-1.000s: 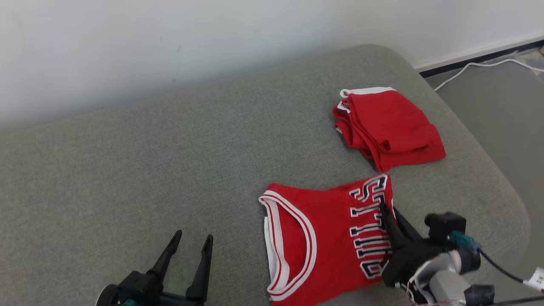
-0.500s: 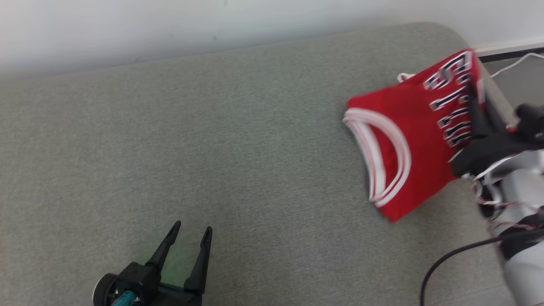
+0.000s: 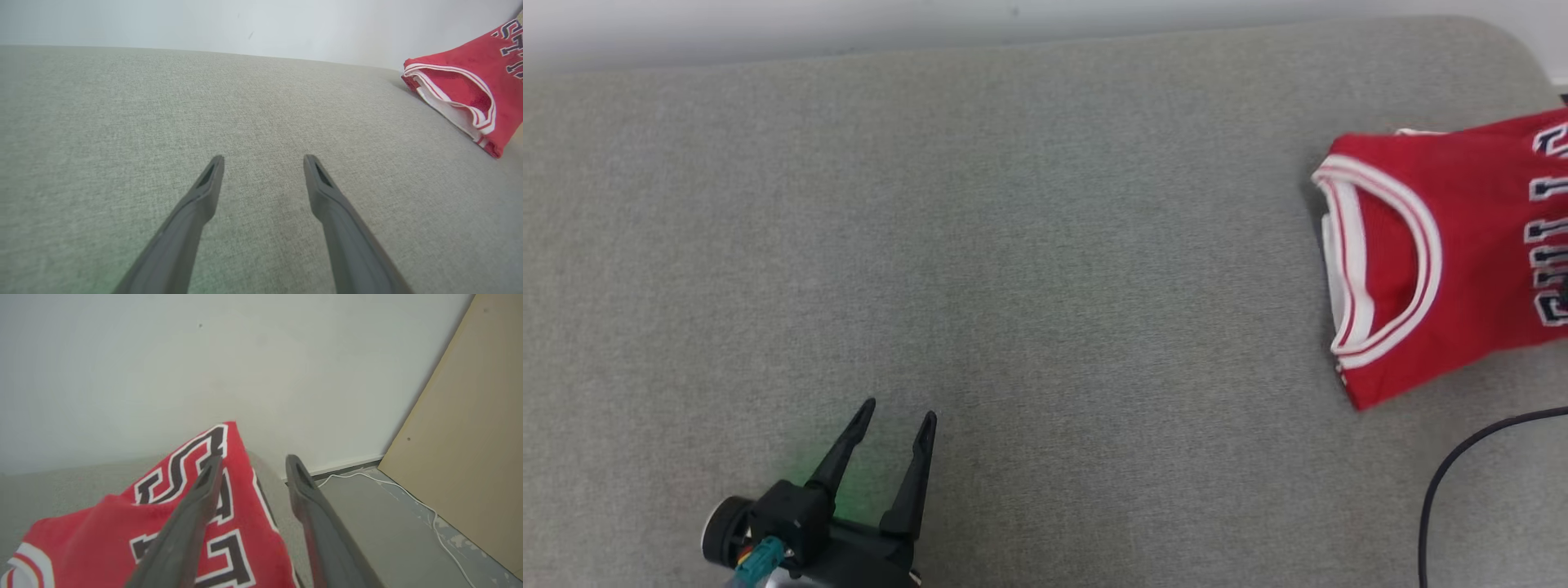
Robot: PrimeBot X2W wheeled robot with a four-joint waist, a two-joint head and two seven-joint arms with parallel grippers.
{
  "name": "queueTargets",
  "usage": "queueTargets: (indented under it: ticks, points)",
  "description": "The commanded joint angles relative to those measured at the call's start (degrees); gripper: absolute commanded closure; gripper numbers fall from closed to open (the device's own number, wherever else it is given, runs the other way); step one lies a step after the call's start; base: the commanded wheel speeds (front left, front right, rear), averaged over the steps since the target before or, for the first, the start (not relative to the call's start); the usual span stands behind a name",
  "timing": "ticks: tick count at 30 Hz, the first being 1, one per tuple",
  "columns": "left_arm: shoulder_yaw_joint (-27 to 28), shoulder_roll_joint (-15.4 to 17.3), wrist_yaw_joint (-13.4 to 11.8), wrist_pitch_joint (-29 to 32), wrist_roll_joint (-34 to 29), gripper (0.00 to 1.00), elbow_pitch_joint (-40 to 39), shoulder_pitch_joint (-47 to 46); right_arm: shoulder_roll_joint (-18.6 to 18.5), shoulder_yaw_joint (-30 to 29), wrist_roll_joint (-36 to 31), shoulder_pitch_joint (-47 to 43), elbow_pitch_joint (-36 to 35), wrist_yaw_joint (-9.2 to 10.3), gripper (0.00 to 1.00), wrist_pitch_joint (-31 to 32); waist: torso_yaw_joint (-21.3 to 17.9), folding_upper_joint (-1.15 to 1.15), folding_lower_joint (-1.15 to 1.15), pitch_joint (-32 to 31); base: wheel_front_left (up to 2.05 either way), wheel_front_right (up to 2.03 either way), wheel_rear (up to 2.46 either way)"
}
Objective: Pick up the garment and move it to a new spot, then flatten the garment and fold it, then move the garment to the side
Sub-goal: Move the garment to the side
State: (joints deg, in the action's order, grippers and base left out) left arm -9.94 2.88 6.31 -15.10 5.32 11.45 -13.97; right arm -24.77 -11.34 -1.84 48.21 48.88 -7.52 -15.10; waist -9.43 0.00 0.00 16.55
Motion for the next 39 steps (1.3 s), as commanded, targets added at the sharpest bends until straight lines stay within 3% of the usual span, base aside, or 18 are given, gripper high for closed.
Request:
queueTargets:
  ticks: [1, 6, 13, 18, 28, 39]
  points:
    - [0.1, 0.1, 0.0, 0.0, -0.2, 0.0, 0.0, -0.7, 0.6, -2.3, -1.3, 0.6, -1.1, 0.08, 0.0, 0.0, 1.5, 0.0, 0.0, 1.5, 0.0, 0.0, 0.0]
    - [0.3, 0.1, -0.1, 0.0, 0.2, 0.0, 0.2, -1.2, 6.1, -7.5, -7.4, -2.2, -6.5, 0.05, 0.0, 0.0, 2.3, 0.0, 0.0, 1.4, 0.0, 0.0, 0.0]
    - [1.1, 0.1, -2.0, 0.0, 1.0, 0.0, 0.1, 0.6, 12.1, 0.5, -5.2, -10.4, -15.3, 0.07, 0.0, 0.0, 2.9, 0.0, 0.0, -2.2, 0.0, 0.0, 0.0]
    - [2.7, 0.1, -3.2, 0.0, 0.3, 0.0, -0.3, 2.4, 13.7, 7.1, -1.0, -17.2, -19.5, 0.07, 0.0, 0.0, 3.7, 0.0, 0.0, -5.6, 0.0, 0.0, 0.0]
    - [7.3, 0.1, -4.4, 0.0, -1.2, 0.0, 0.2, 6.5, 16.7, 13.9, 2.9, -27.8, -23.9, 0.07, 0.0, 0.0, 5.5, 0.0, 0.0, -11.5, 0.0, 0.0, 0.0]
    - [10.1, 0.1, -5.6, 0.0, -2.2, 0.0, 0.7, 10.8, 18.2, 14.4, 3.8, -37.1, -26.7, 0.07, 0.0, 0.0, 8.5, 0.0, 0.0, -17.0, 0.0, 0.0, 0.0]
